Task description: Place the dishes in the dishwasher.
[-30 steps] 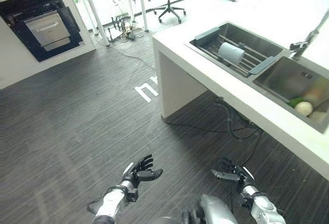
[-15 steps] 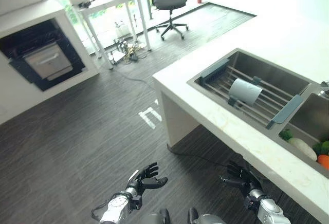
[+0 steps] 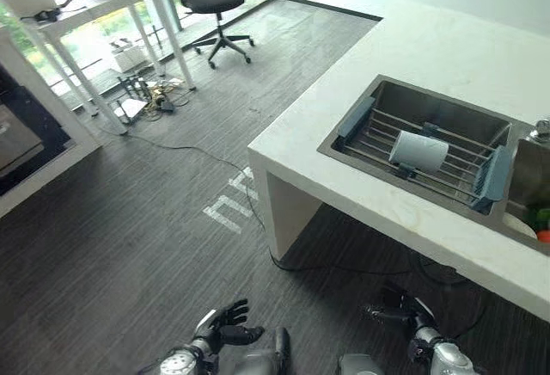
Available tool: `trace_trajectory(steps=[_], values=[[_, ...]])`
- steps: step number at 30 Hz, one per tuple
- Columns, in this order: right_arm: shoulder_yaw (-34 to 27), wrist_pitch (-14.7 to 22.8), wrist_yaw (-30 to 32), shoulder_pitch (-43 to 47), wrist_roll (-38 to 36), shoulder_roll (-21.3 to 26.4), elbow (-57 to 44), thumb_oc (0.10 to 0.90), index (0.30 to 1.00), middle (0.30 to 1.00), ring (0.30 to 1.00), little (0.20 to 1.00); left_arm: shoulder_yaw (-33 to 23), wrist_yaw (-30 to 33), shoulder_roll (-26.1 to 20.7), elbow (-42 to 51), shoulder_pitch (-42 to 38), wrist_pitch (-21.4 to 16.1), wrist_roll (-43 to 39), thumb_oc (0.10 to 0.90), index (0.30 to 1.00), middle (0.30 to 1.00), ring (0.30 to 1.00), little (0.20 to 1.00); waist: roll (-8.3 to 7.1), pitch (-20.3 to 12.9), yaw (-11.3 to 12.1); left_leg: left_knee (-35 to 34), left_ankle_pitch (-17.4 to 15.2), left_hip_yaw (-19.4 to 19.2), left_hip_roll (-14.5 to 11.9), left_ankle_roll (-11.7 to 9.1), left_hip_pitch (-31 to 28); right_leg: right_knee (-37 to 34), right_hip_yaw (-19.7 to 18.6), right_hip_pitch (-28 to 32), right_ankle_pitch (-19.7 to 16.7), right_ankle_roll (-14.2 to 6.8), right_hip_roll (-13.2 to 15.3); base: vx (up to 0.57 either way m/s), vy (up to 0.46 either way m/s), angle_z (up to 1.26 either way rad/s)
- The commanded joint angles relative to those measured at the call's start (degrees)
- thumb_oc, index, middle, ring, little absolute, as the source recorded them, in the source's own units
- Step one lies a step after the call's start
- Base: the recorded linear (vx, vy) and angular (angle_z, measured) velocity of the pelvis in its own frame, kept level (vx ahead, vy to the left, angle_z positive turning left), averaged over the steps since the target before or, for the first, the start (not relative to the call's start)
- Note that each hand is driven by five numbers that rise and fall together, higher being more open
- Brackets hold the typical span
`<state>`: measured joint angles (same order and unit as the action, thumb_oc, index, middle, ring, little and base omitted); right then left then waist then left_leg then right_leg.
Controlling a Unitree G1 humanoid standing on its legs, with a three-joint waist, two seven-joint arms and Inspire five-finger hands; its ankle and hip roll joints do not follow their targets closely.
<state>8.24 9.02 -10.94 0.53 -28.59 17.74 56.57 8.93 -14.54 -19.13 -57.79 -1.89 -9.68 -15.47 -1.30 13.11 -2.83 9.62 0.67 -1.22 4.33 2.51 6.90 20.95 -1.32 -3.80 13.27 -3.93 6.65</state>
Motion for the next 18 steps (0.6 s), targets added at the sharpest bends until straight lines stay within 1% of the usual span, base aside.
trace_trajectory(steps=[1, 4, 5, 6, 8, 9, 10, 11, 12, 13, 15, 18], values=[[-1.72, 3.21, -0.29, 2.60, 3.03, 3.14, 5.80, 0.800, 0.900, 0.900, 0.900, 0.900, 2.20, -1.85, 2.64, -0.65, -2.08, -4.91, -3.40, 0.800, 0.900, 0.900, 0.900, 0.900, 0.74, -3.10, 2.08, 7.56, -13.27, 4.63, -1.93, -2.28, -1.53, -3.76, 3.05, 0.43, -1.79, -1.29, -3.56, 0.12, -0.044, -0.48], [-3.53, 3.21, 0.90, 3.01, 0.33, 2.79, 9.36, 0.800, 0.900, 0.900, 0.900, 0.900, 3.01, -2.75, 3.76, -3.53, -2.48, -4.18, -5.32, 0.800, 0.900, 0.900, 0.900, 0.900, 0.42, -3.21, 1.80, 7.56, -14.33, 3.19, -2.14, -1.72, -2.59, -3.76, 2.72, 0.47, -2.12, -1.69, -3.15, 0.10, -0.043, -0.78], [-5.20, 3.48, 1.38, 2.62, -0.39, 2.53, 10.55, 0.800, 0.900, 0.900, 0.900, 0.900, 4.03, -2.90, 4.60, -5.32, -2.91, -3.21, -3.14, 0.800, 0.900, 0.900, 0.900, 0.900, 0.31, -3.22, 0.83, 7.56, -15.05, 2.30, -2.29, -1.34, -3.11, -3.76, 1.77, 0.10, -2.53, -1.98, -3.22, 0.07, -0.056, -0.78], [-5.44, 3.53, 1.53, 2.55, -0.72, 2.47, 10.70, 0.800, 0.900, 0.900, 0.900, 0.900, 4.26, -2.88, 4.72, -5.63, -2.97, -3.06, -2.46, 0.800, 0.900, 0.900, 0.900, 0.900, 0.30, -3.23, 0.68, 7.56, -15.16, 2.12, -2.34, -1.29, -3.16, -3.76, 1.60, 0.01, -2.60, -2.03, -3.24, 0.06, -0.076, -0.74], [-6.59, 3.87, 1.55, 2.40, -0.74, 2.03, 11.24, 0.800, 0.900, 0.900, 0.900, 0.900, 5.32, -1.35, 5.33, -8.03, -3.12, -2.38, -1.37, 0.800, 0.900, 0.900, 0.900, 0.900, 0.16, -3.28, -0.59, 7.56, -16.02, -0.02, -3.05, -1.02, -3.67, -3.76, 1.39, -0.98, -3.37, -2.77, -2.67, 0.03, -0.090, -0.39], [-6.96, 4.13, 1.46, 2.28, -0.52, 1.83, 11.45, 0.800, 0.900, 0.900, 0.900, 0.900, 5.42, -0.40, 5.47, -8.85, -3.01, -2.47, -1.09, 0.800, 0.900, 0.900, 0.900, 0.900, 0.21, -3.31, -0.92, 7.56, -16.32, -1.14, -3.51, -0.99, -3.83, -3.76, 2.06, -1.57, -3.86, -3.15, -2.13, 0.03, -0.121, -0.69], [-7.14, 4.23, 1.21, 2.27, 0.18, 1.69, 11.38, 0.800, 0.900, 0.900, 0.900, 0.900, 5.05, 0.59, 5.53, -9.41, -2.66, -2.41, -1.52, 0.800, 0.900, 0.900, 0.900, 0.900, 0.24, -3.40, -0.83, 7.56, -16.47, -2.84, -4.15, -1.13, -3.90, -3.76, 4.16, -1.86, -4.18, -3.51, -0.98, 0.01, -0.142, -1.34], [-7.17, 3.96, 0.80, 2.59, 1.27, 1.63, 11.19, 0.800, 0.900, 0.900, 0.900, 0.900, 4.45, 1.92, 5.44, -9.64, -2.29, -2.08, -2.83, 0.800, 0.900, 0.900, 0.900, 0.900, 0.32, -3.15, -0.09, 7.56, -16.60, -5.70, -5.21, -1.46, -4.60, -3.76, 8.23, -1.35, -4.45, -4.12, 1.03, -0.05, -0.207, -1.72], [-6.85, 3.42, 0.68, 3.34, 1.70, 1.53, 10.86, 0.800, 0.900, 0.900, 0.900, 0.900, 3.81, 3.40, 5.06, -9.50, -2.04, -1.41, -4.39, 0.800, 0.900, 0.900, 0.900, 0.900, 0.39, -3.24, 0.76, 7.56, -16.44, -8.24, -6.25, -1.51, -4.48, -3.76, 11.91, -2.04, -5.27, -4.66, 2.97, -0.08, -0.250, -2.15], [-6.53, 3.40, 0.23, 3.96, 1.33, 1.47, 10.92, 0.800, 0.900, 0.900, 0.900, 0.900, 3.20, 4.14, 4.48, -9.11, -2.15, -0.49, -5.72, 0.800, 0.900, 0.900, 0.900, 0.900, 0.57, -3.05, 1.03, 7.56, -16.63, -8.98, -6.96, -1.48, -4.40, -3.76, 13.52, -3.25, -6.01, -4.85, 3.98, -0.10, -0.269, -2.00], [-6.22, 3.93, -0.68, 4.32, 0.48, 1.27, 10.84, 0.800, 0.900, 0.900, 0.900, 0.900, 2.05, 5.08, 4.12, -8.92, -2.35, 1.03, -8.51, 0.800, 0.900, 0.900, 0.900, 0.900, 0.68, -2.56, 0.90, 7.56, -16.42, -9.28, -7.67, -1.91, -4.36, -3.76, 13.19, -3.88, -5.81, -4.47, 3.91, -0.03, -0.245, -1.34], [-6.47, 4.89, -1.40, 3.73, -0.41, 1.44, 11.28, 0.800, 0.900, 0.900, 0.900, 0.900, 0.29, 5.88, 4.29, -9.57, -1.45, 2.09, -12.34, 0.800, 0.900, 0.900, 0.900, 0.900, 0.37, -2.45, 0.56, 7.56, -15.79, -9.46, -7.96, -2.89, -5.20, -3.76, 11.95, -3.24, -4.10, -3.09, 2.96, 0.07, -0.209, -0.31]])
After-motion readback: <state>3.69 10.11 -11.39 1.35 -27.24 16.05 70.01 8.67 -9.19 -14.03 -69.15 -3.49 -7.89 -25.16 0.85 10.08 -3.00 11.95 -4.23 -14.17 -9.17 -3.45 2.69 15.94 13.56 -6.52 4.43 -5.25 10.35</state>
